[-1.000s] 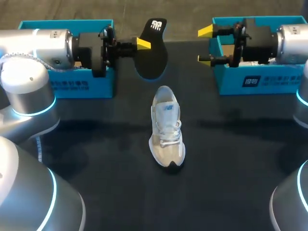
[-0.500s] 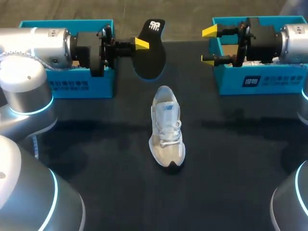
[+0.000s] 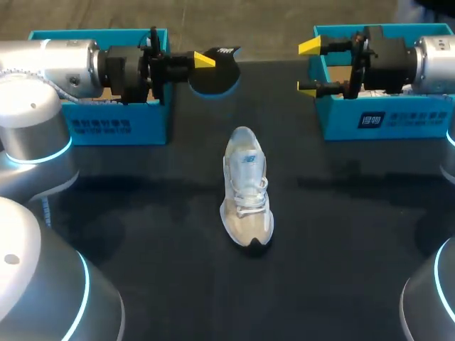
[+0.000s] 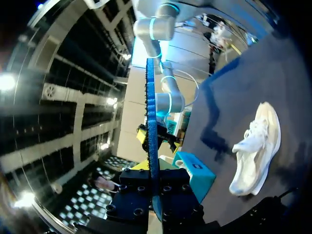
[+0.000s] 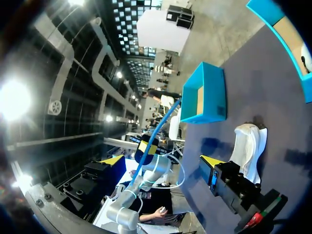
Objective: Take the shoe out of the shoebox, open the shoe tongue, remove and reinsert the insole, then place the shoe into the shoebox
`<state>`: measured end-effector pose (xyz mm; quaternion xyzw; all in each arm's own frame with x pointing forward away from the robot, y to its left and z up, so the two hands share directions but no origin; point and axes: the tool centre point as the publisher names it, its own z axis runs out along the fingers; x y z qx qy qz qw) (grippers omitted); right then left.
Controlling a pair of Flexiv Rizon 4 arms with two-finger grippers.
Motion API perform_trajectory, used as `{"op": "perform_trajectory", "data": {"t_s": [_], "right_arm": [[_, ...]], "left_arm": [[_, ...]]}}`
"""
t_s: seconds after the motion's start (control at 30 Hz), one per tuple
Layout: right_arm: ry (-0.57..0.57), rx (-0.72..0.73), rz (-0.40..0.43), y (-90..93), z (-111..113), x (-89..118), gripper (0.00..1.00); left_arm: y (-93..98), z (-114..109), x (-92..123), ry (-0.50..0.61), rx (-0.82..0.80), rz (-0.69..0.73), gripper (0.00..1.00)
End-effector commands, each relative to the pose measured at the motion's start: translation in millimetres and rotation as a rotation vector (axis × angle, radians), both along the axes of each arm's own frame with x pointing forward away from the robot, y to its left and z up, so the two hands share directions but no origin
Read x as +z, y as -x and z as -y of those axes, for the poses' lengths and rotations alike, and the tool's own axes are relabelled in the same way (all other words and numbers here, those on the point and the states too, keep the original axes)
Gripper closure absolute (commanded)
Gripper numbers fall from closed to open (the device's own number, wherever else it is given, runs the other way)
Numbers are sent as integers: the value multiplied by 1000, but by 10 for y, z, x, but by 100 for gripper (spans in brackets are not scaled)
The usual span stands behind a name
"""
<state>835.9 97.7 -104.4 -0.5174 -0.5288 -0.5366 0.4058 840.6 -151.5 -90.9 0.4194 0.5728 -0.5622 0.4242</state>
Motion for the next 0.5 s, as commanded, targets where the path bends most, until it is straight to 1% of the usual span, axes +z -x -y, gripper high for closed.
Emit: {"op": "perform_trajectory", "data": {"t_s": [0.03, 0.07, 0.1, 0.13, 0.2, 0.23, 0.3, 0.37, 0.4, 0.5], "right_arm": [[2, -1, -1, -1, -13, 0, 0], [2, -1, -1, -1, -13, 0, 0], [2, -1, -1, -1, -13, 0, 0], [2, -1, -1, -1, -13, 0, 0], [2, -1, -1, -1, -13, 0, 0], [2, -1, -1, -1, -13, 0, 0], [2, -1, -1, -1, -13, 0, 0], [2, -1, -1, -1, -13, 0, 0], [2, -1, -1, -1, -13, 0, 0], [2, -1, -1, -1, -13, 0, 0]], "left_arm": [[-17, -23, 31, 10, -35, -528, 100], [-9, -26, 29, 17, -54, -578, 100], [-9, -27, 20, 39, -27, -668, 100], [-9, -25, 24, 53, -52, -747, 100], [27, -17, 16, 44, -46, -871, 100], [37, -14, 21, 67, -61, -920, 100], [36, -3, 25, 74, -46, -1012, 100], [30, 15, 38, 112, -51, -1107, 100], [29, 18, 39, 99, -67, -1127, 100], [29, 18, 39, 99, -67, -1127, 100]]}}
